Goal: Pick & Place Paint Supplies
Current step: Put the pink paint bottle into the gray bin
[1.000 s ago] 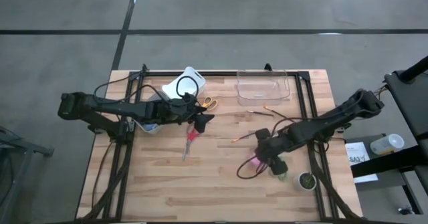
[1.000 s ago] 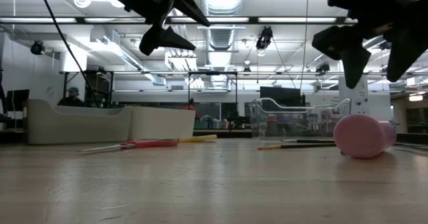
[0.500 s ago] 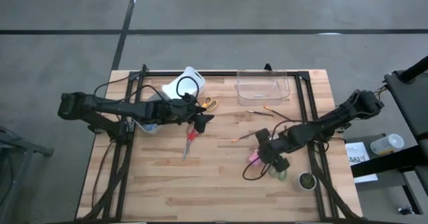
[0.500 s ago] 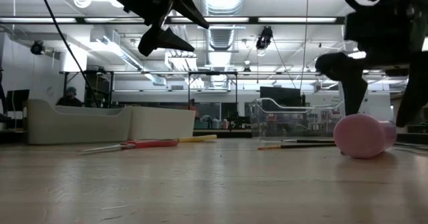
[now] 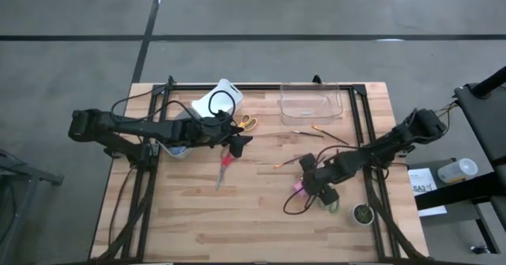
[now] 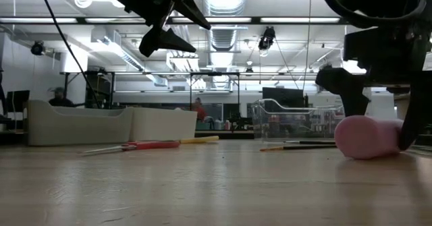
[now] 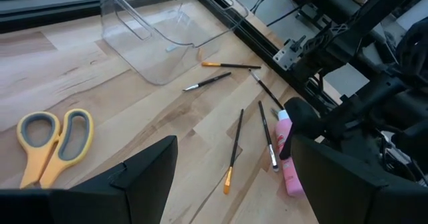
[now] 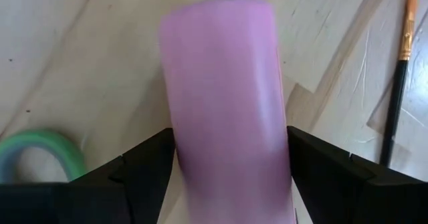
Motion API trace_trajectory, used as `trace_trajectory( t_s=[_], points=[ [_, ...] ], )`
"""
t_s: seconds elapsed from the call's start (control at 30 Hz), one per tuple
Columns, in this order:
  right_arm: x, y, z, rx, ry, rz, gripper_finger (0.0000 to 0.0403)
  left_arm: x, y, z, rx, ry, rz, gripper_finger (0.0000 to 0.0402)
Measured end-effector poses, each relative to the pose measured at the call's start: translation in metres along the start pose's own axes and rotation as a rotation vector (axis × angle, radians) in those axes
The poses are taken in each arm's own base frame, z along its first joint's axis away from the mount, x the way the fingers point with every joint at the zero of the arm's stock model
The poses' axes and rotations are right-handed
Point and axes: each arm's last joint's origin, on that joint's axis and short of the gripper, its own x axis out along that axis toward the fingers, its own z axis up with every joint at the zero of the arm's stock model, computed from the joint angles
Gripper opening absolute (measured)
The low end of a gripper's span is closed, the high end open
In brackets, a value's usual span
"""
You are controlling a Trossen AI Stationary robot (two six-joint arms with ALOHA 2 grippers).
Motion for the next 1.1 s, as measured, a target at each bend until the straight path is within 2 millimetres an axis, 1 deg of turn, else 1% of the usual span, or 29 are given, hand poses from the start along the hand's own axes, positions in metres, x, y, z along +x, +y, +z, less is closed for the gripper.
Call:
trace_trajectory(
  t_s=[0.27, 0.53, 0.63, 0.8, 0.93, 1.1],
  points=[
    [0.000, 0.000, 0.003, 0.005, -0.025, -0.002, 0.0271, 0.000, 0.001, -0.001, 0.002, 0.006, 0.005, 0.0303],
    [-0.002, -0.001, 0.004, 0.032, -0.037, 0.003, 0.0213, 0.000, 0.001, -0.001, 0.005, 0.013, 0.011, 0.0303],
    [-0.002, -0.001, 0.004, 0.064, -0.040, 0.004, 0.0208, 0.000, 0.001, -0.001, 0.005, 0.013, 0.011, 0.0303],
    [-0.002, -0.001, 0.006, 0.067, -0.061, 0.009, 0.0207, 0.000, 0.001, -0.001, 0.005, 0.013, 0.011, 0.0303],
    [-0.008, -0.003, 0.018, 0.070, -0.134, -0.014, 0.0206, 0.000, 0.001, -0.001, 0.004, 0.013, 0.011, 0.0303],
    [-0.024, -0.010, 0.037, 0.019, -0.203, -0.116, 0.0206, 0.000, 0.001, -0.001, 0.004, 0.012, 0.012, 0.0303]
  ],
)
